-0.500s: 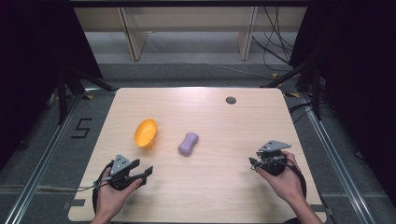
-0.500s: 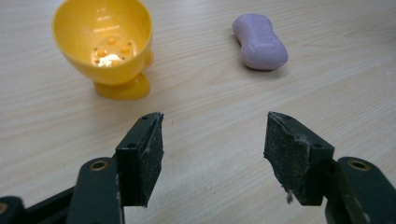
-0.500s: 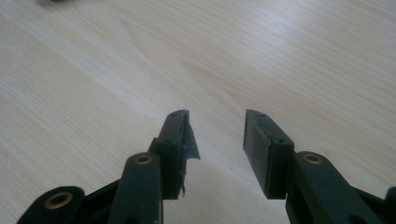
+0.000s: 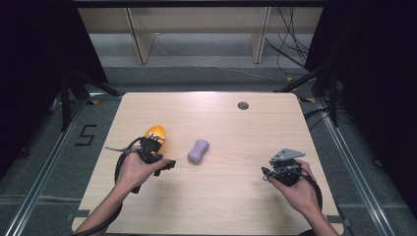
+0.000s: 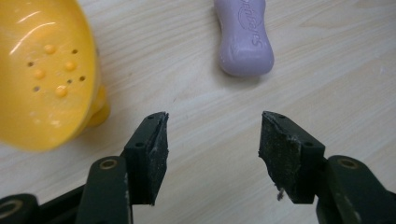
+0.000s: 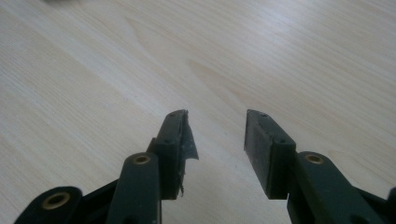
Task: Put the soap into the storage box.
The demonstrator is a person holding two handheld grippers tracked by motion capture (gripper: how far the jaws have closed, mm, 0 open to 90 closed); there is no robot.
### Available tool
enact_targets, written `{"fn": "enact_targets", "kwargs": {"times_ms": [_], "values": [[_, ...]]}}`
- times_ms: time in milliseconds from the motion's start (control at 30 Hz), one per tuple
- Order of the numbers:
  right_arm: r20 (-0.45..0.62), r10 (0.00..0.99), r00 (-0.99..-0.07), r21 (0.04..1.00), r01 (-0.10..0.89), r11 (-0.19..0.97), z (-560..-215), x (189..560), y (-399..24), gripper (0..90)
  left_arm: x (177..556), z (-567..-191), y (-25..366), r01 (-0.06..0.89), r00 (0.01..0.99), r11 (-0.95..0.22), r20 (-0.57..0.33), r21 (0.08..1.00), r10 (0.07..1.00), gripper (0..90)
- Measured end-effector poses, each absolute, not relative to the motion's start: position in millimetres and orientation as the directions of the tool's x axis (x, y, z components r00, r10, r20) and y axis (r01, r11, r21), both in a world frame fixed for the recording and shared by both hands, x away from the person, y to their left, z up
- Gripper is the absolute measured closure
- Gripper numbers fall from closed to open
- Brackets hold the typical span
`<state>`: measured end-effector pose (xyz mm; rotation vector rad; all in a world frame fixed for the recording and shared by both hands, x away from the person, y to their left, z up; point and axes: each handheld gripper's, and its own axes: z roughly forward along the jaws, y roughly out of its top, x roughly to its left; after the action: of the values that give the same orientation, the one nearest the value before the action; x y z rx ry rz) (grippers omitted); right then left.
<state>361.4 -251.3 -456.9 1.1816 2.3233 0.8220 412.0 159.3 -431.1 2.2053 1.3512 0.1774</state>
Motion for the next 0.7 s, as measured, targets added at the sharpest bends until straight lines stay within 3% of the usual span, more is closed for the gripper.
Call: {"fn": "enact_targets", "kwargs": {"times_ms": [100, 300, 700], "values": [[-0.086, 0.826, -0.557, 0.663, 0.587, 0.465, -456.8, 361.6, -252.0, 59.2, 431.1, -430.8, 144.3, 0.813, 0.456, -0.345, -0.143, 0.470, 0.879, 41.4], [-0.075, 0.830, -0.552, 0.660, 0.597, 0.456, -456.6, 361.7, -252.3, 59.0, 458.9, -429.9, 115.3, 0.850, 0.415, -0.309, -0.183, 0.426, 0.891, 41.4], [-0.068, 0.825, -0.561, 0.659, 0.596, 0.459, -457.6, 361.6, -251.0, 58.7, 487.9, -436.9, 70.6, 0.866, 0.430, -0.365, -0.138, 0.342, 0.892, 42.3]]}}
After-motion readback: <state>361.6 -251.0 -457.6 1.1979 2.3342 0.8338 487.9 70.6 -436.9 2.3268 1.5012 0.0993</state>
